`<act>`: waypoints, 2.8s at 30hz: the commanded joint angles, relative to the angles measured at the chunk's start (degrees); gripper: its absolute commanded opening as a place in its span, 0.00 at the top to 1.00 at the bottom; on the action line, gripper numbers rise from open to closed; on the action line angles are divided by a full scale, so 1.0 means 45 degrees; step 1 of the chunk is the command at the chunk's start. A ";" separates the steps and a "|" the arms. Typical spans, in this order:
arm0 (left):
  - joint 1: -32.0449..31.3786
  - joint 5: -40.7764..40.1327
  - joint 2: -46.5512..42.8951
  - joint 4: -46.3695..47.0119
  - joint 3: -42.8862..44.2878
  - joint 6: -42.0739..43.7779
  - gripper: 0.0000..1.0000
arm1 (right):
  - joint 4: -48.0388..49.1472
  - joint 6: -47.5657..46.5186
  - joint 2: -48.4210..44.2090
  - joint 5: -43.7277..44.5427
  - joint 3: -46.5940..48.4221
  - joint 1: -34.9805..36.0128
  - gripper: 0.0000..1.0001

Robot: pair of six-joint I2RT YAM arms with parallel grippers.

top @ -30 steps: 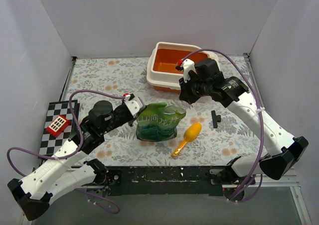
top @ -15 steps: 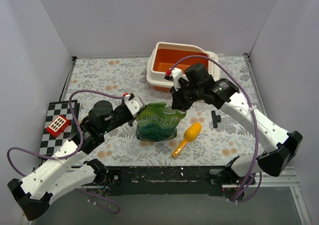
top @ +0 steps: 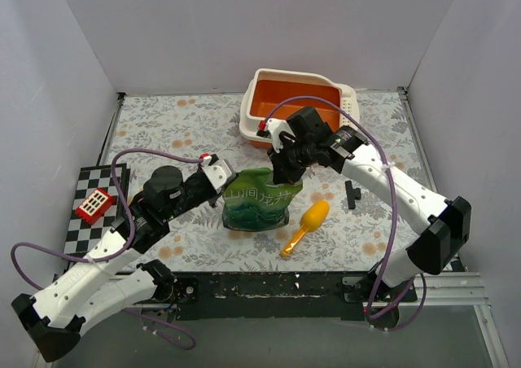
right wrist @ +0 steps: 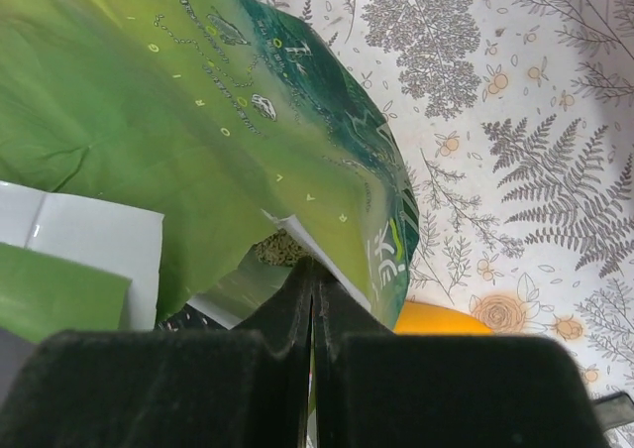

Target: Fill the litter box with clean litter

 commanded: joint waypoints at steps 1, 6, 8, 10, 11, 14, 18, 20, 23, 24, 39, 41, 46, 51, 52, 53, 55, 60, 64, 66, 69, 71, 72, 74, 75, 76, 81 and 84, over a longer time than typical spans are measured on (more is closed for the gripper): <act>-0.0068 -0.0211 -0.0430 0.0590 -0.0108 -0.0053 1.00 | 0.0568 -0.0915 0.0468 -0.0831 -0.0009 0.0054 0.99; -0.0068 -0.0172 -0.0430 0.0668 -0.0206 0.0005 1.00 | 0.0394 -0.2126 0.1151 -0.1438 0.0399 0.0054 0.99; -0.0068 -0.0172 -0.0430 0.0688 -0.0264 0.0024 1.00 | 0.0179 -0.2536 0.1445 -0.1905 0.0712 0.0035 0.99; -0.0068 -0.0172 -0.0450 0.0727 -0.0303 0.0083 1.00 | -0.0308 -0.2810 0.1912 -0.2335 0.1257 0.0035 0.99; -0.0068 -0.0172 -0.0450 0.0727 -0.0342 0.0122 1.00 | -0.0562 -0.2908 0.2069 -0.2569 0.1511 0.0035 0.99; -0.0068 -0.0133 -0.0508 0.0708 -0.0420 0.0181 1.00 | -0.1129 -0.3201 0.2344 -0.3311 0.1884 0.0054 0.99; -0.0068 -0.0036 -0.0722 0.0727 -0.0596 0.0220 1.00 | -0.1521 -0.3533 0.1878 -0.3821 0.1496 0.0035 0.99; -0.0068 0.0004 -0.0781 0.0747 -0.0636 0.0259 1.00 | -0.1599 -0.3670 0.1429 -0.4036 0.1164 0.0035 0.87; -0.0068 0.0120 -0.0840 0.0747 -0.0655 0.0279 1.00 | -0.1658 -0.3690 0.0823 -0.4367 0.0676 0.0035 0.72; -0.0068 0.0140 -0.0859 0.0747 -0.0655 0.0259 1.00 | -0.1678 -0.3709 0.0628 -0.4465 0.0520 0.0054 0.69; -0.0068 0.0355 -0.1465 0.0747 -0.0753 0.0005 1.00 | -0.2069 -0.2890 -0.0586 -0.3981 -0.0889 0.0152 0.27; -0.0087 0.0433 -0.1426 0.0747 -0.0772 -0.0034 1.00 | -0.1680 -0.2579 -0.0643 -0.3298 -0.0830 0.0268 0.22; -0.0068 0.0453 -0.1212 0.0747 -0.0714 -0.0034 1.00 | -0.0331 -0.2109 -0.1229 -0.2046 -0.0811 0.0640 0.08; -0.0087 0.0355 -0.0880 0.0747 -0.0519 0.0083 1.00 | -0.0837 -0.2050 -0.1366 -0.1480 0.0457 0.0640 0.08; -0.0068 0.0355 -0.0821 0.0747 -0.0499 0.0103 1.00 | -0.0896 -0.1953 -0.1521 -0.1168 0.0653 0.0640 0.08; -0.0087 0.0336 -0.0763 0.0727 -0.0499 0.0122 1.00 | -0.0974 -0.1894 -0.1716 -0.0895 0.0848 0.0640 0.08; -0.0068 0.0336 -0.0665 0.0727 -0.0460 0.0103 1.00 | -0.0994 -0.1622 -0.2165 -0.0309 0.1122 0.0640 0.08; -0.0068 0.0336 -0.0469 0.0746 -0.0479 -0.0034 1.00 | -0.1403 0.0211 -0.3123 0.2792 0.1651 0.0640 0.09; -0.0068 0.0141 -0.0449 0.0707 -0.0402 -0.0073 1.00 | -0.2107 0.2982 -0.3631 0.5452 0.1282 0.0621 0.07; -0.0068 -0.0132 -0.0508 0.0688 -0.0246 -0.0092 0.98 | -0.1875 0.4272 -0.4137 0.5903 0.0425 0.0621 0.05; -0.0068 -0.0191 -0.0586 0.0396 0.0319 -0.0131 0.91 | -0.1250 0.5660 -0.4919 0.6157 -0.1020 0.0621 0.04; -0.0068 -0.0211 -0.0645 0.0220 0.0711 -0.0268 0.83 | -0.0996 0.6520 -0.5465 0.6684 -0.1919 0.0621 0.03; -0.0068 -0.0269 -0.0683 0.0123 0.0905 -0.0288 0.79 | -0.0975 0.6776 -0.5565 0.6822 -0.2291 0.0621 0.03; -0.0068 -0.0484 -0.0684 -0.0189 0.1257 -0.0482 0.74 | -0.1111 0.7750 -0.5915 0.7406 -0.3052 0.0640 0.03; -0.0068 -0.0601 -0.0665 -0.0365 0.1433 -0.0599 0.72 | -0.1073 0.8007 -0.6053 0.7448 -0.3482 0.0621 0.03; -0.0068 -0.0718 -0.0684 -0.0483 0.1570 -0.0716 0.69 | -0.1014 0.8338 -0.6189 0.7487 -0.4008 0.0621 0.03; -0.0068 -0.1752 -0.0723 -0.0874 0.2001 -0.1906 0.61 | -0.0294 0.9590 -0.6853 0.6650 -0.6509 0.0621 0.08; -0.0068 -0.2787 -0.0373 -0.1458 0.2604 -0.3155 0.59 | 0.0332 1.0059 -0.7128 0.6082 -0.7584 0.0621 0.12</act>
